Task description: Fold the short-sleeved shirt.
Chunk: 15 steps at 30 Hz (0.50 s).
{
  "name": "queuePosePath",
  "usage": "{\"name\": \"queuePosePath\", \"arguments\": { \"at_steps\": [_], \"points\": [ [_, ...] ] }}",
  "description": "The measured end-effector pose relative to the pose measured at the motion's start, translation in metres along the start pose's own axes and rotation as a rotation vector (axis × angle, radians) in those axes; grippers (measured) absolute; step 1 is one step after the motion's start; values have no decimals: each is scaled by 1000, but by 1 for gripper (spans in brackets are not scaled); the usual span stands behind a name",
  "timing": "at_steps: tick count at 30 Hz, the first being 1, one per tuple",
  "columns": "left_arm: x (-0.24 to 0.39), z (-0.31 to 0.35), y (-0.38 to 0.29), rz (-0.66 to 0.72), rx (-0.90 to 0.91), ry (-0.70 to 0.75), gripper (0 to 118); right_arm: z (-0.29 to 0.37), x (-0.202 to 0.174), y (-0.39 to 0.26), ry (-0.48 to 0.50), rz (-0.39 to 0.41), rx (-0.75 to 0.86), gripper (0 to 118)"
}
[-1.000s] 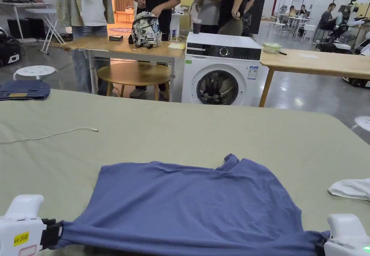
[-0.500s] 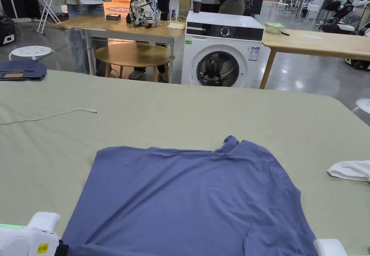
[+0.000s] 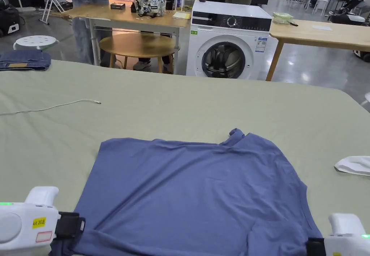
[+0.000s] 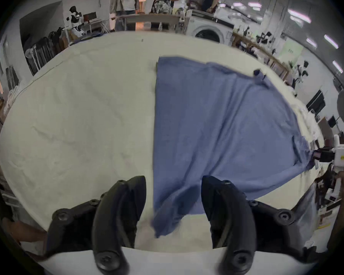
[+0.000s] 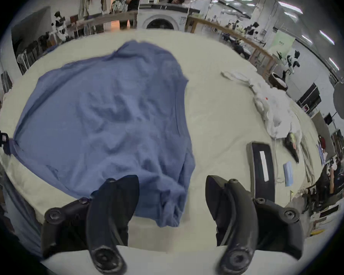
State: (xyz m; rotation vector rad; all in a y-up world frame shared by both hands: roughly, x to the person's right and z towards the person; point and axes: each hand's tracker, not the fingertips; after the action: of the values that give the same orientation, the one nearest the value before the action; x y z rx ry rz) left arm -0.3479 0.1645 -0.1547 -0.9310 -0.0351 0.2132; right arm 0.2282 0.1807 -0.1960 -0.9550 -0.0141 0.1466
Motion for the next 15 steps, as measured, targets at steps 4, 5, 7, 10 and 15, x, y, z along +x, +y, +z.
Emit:
{"name": "queuePosePath", "arguments": {
  "at_steps": [4, 5, 7, 10, 15],
  "points": [
    [14, 13, 21, -11, 123, -32, 57, 30, -21, 22, 28, -39, 190, 71],
    [18, 15, 25, -17, 155, -31, 57, 33, -27, 26, 34, -47, 235, 71],
    [30, 18, 33, -33, 222, -35, 57, 38, -35, 37, 50, -70, 345, 70],
    [49, 25, 39, -71, 361, -14, 57, 48, -53, 45, 81, -106, 504, 41],
    [80, 37, 41, -107, 523, 8, 12, 52, -75, 55, 107, -159, 636, 1]
  ]
}}
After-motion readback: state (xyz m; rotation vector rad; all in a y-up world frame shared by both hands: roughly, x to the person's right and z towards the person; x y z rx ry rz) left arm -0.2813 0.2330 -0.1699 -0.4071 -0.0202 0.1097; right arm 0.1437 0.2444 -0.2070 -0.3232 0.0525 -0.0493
